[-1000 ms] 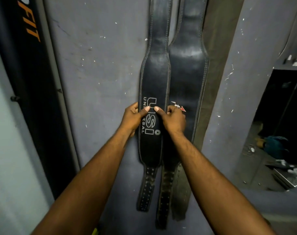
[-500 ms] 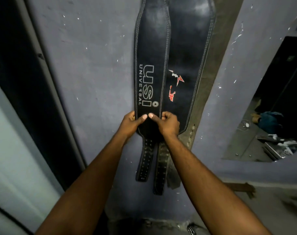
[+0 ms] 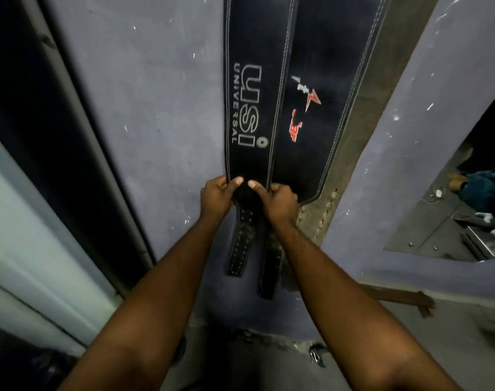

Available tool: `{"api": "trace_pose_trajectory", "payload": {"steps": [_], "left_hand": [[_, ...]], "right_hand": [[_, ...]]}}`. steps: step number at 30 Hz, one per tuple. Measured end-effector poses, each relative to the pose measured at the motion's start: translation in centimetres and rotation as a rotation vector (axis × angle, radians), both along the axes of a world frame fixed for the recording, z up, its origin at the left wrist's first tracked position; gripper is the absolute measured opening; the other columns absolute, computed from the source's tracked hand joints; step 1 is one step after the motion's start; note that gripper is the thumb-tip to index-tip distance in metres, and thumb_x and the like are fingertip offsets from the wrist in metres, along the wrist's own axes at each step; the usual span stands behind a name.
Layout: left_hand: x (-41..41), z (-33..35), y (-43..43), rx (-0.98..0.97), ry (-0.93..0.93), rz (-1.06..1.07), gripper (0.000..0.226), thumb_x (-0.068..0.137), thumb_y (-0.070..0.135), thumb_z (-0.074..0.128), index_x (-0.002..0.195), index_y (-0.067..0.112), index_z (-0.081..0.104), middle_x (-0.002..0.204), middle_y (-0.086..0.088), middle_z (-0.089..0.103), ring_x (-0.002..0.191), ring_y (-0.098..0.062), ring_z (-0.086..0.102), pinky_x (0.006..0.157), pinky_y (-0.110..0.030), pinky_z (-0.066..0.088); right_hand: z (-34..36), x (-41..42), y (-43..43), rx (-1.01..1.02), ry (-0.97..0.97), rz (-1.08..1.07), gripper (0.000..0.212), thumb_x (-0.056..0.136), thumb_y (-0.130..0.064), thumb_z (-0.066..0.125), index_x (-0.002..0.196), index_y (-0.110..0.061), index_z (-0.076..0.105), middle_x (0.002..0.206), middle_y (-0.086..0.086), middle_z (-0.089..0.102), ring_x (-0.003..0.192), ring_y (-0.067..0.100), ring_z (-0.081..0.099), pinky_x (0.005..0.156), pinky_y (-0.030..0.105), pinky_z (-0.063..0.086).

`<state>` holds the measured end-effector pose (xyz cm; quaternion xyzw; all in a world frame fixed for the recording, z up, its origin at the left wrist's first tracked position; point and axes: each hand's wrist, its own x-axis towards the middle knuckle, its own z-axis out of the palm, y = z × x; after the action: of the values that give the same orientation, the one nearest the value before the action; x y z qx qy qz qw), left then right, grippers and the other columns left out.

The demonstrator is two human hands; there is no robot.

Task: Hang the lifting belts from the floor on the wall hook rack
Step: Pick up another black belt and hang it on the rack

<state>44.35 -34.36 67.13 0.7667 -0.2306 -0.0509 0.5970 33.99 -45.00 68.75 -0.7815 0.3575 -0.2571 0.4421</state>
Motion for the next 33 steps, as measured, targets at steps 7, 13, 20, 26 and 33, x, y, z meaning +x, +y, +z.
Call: {"api": "trace_pose_trajectory", "payload": {"steps": [7, 13, 20, 26, 33], "left_hand": [[-2.6, -4.1, 3.8, 0.091, 0.183, -0.123, 0.032, 0.09, 0.05, 0.06, 0.077, 0.02, 0.06, 0.072, -0.002, 0.059, 0.068, -0.016, 0.054, 0.071, -0.031, 0.045], [-6.8, -14.2, 9.0, 0.164, 0.514, -0.219, 0.067, 0.078, 0.053, 0.069, 0.126, 0.008, 0.051, 0.122, -0.032, 0.058, 0.077, -0.02, 0.06, 0.065, -0.032, 0.051], [-17.6, -24.8, 16.5, 0.288, 0.819, -0.287, 0.008, 0.102, 0.028, 0.05, 0.096, 0.024, 0.054, 0.09, 0.001, 0.057, 0.078, -0.015, 0.059, 0.071, -0.029, 0.049], [-24.5, -38.9, 23.1, 0.374, 0.981, -0.261, 0.01, 0.099, 0.026, 0.052, 0.108, 0.024, 0.05, 0.094, -0.003, 0.057, 0.071, -0.012, 0.062, 0.071, -0.026, 0.054], [-31.5, -55.4, 23.7, 0.426, 1.31, -0.198, 0.009, 0.086, 0.029, 0.063, 0.08, 0.024, 0.064, 0.075, -0.001, 0.065, 0.058, -0.014, 0.06, 0.055, -0.021, 0.044]], "right_hand": [[-3.7, -3.2, 1.9, 0.124, 0.085, 0.02, 0.048, 0.085, -0.056, 0.069, 0.059, -0.019, 0.053, 0.059, -0.003, 0.054, 0.06, 0.015, 0.052, 0.064, 0.029, 0.044], [-10.4, -8.6, 6.7, 0.301, 0.117, -0.034, 0.041, 0.086, -0.048, 0.071, 0.061, -0.021, 0.052, 0.064, -0.001, 0.055, 0.067, 0.018, 0.052, 0.071, 0.032, 0.046], [-22.9, -17.7, 14.7, 0.599, 0.205, -0.099, 0.019, 0.093, -0.026, 0.068, 0.077, -0.017, 0.063, 0.083, 0.009, 0.069, 0.07, 0.021, 0.066, 0.07, 0.037, 0.057], [-36.5, -26.7, 18.9, 0.789, 0.362, -0.166, 0.008, 0.092, -0.003, 0.063, 0.09, -0.009, 0.067, 0.087, 0.016, 0.067, 0.068, 0.024, 0.063, 0.061, 0.027, 0.052], [-55.7, -35.1, 20.3, 0.946, 0.465, -0.264, 0.009, 0.096, -0.01, 0.059, 0.101, -0.007, 0.066, 0.094, 0.013, 0.069, 0.078, 0.022, 0.065, 0.066, 0.031, 0.054]]}}
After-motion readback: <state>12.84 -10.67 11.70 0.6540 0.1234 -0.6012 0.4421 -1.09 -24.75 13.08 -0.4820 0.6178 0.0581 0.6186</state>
